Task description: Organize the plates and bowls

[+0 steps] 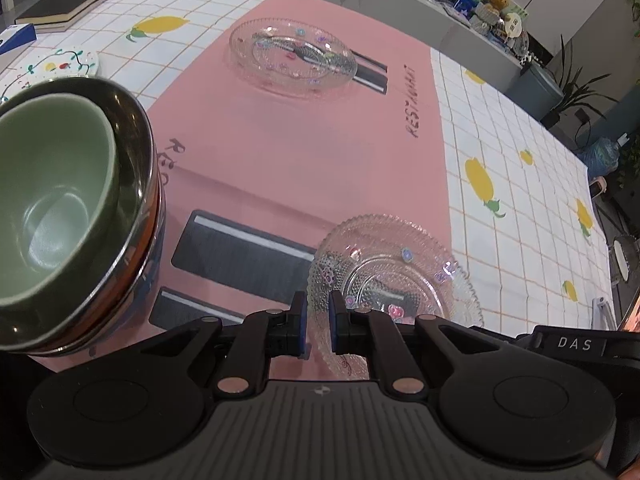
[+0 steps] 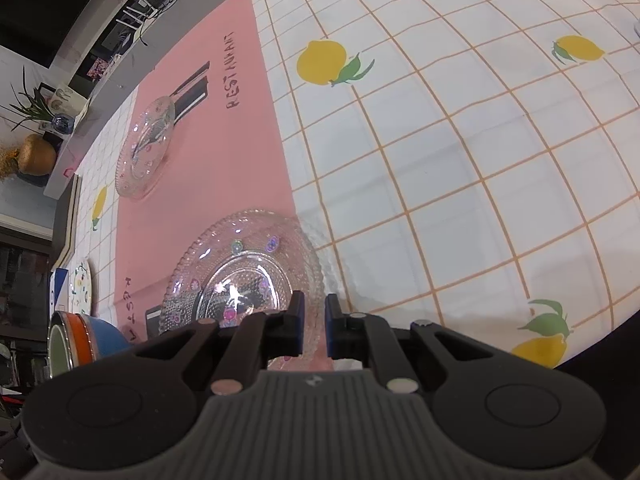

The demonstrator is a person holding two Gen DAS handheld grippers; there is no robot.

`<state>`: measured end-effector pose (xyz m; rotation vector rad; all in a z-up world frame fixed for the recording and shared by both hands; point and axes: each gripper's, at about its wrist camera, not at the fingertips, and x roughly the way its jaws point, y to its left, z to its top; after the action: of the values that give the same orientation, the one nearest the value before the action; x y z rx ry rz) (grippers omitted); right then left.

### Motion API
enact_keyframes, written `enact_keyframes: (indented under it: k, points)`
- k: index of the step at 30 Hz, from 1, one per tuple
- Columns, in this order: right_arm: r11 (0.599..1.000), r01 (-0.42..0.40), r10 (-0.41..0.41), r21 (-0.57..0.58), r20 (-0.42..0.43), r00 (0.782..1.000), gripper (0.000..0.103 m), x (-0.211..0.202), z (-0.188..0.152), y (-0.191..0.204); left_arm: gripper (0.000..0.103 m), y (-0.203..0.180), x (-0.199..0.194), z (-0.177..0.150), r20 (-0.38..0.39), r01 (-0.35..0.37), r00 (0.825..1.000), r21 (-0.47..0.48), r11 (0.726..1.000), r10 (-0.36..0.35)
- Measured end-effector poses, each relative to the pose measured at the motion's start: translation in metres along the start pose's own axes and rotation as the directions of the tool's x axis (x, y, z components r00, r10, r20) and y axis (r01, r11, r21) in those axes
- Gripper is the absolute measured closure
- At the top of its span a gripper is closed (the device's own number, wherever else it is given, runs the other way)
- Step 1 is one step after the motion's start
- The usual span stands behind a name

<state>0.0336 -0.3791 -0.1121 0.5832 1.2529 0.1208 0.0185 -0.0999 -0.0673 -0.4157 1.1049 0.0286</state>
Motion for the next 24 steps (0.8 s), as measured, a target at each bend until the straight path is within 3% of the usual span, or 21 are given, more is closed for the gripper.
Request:
enact_keyframes:
  k: [9,15,23,24]
  points:
    - [1.0,-0.002,0.002,0.007,-0.009,1.0,0.094,0.004,-0.002,-0.004,0.091,0.002,0.007,-0.005,-0.026,-0.016,1.0,0.004,1.0,0.016]
    - [1.0,-0.018,0.018,-0.001,-0.002,1.0,0.082,0.003,0.0,-0.002,0.088,0.004,0.009,-0.004,-0.015,-0.003,1.0,0.006,1.0,0.003]
    - [0.999,-0.042,0.041,0.007,0.039,0.998,0.083,0.005,0.003,-0.006,0.084,0.001,0.013,-0.004,0.012,0.006,1.0,0.041,0.999,-0.007]
    - [0.999,-0.037,0.037,0.0,0.046,0.998,0.087,0.006,0.003,-0.006,0.084,0.0,0.013,-0.004,0.016,0.007,1.0,0.046,0.999,-0.007]
